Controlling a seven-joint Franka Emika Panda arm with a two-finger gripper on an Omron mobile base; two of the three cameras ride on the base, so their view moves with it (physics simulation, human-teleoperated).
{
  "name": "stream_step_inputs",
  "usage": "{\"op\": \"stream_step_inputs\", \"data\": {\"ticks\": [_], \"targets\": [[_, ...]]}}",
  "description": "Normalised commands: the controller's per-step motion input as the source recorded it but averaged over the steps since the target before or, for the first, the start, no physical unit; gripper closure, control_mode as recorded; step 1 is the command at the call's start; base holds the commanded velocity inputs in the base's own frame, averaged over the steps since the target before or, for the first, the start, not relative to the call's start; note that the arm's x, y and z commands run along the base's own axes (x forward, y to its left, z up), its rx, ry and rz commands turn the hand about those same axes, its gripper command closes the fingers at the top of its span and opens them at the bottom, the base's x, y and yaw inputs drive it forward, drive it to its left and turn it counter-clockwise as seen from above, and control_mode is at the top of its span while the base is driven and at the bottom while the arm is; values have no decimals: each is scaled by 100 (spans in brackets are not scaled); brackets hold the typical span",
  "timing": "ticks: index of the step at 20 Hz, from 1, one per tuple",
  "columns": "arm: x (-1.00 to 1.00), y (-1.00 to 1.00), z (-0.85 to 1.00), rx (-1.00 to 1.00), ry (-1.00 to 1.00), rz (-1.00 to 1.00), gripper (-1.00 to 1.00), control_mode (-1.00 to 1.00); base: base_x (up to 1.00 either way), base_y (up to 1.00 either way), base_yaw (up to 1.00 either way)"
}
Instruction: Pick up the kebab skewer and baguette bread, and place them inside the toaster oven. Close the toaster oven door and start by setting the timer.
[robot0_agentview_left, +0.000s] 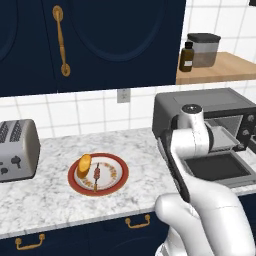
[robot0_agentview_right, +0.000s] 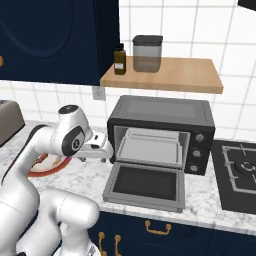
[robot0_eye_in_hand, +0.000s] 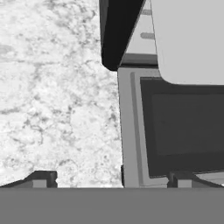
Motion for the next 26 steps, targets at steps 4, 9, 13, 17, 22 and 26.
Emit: {"op": "stream_step_inputs", "data": {"ticks": [4,9,13,17,22,26], "targets": [[0,99,-6,10,18,0,-100,-100,0,0,0],[2,100,-11,9,15,0,-100,-100,0,0,0],[3,81,-28,3,8,0,-100,-100,0,0,0],[15,81,-31,0,5,0,-100,-100,0,0,0],[35,59,-17,0,1,-1,-100,-100,0,0,0],[53,55,0,0,0,-6,-100,-100,0,0,0]]}}
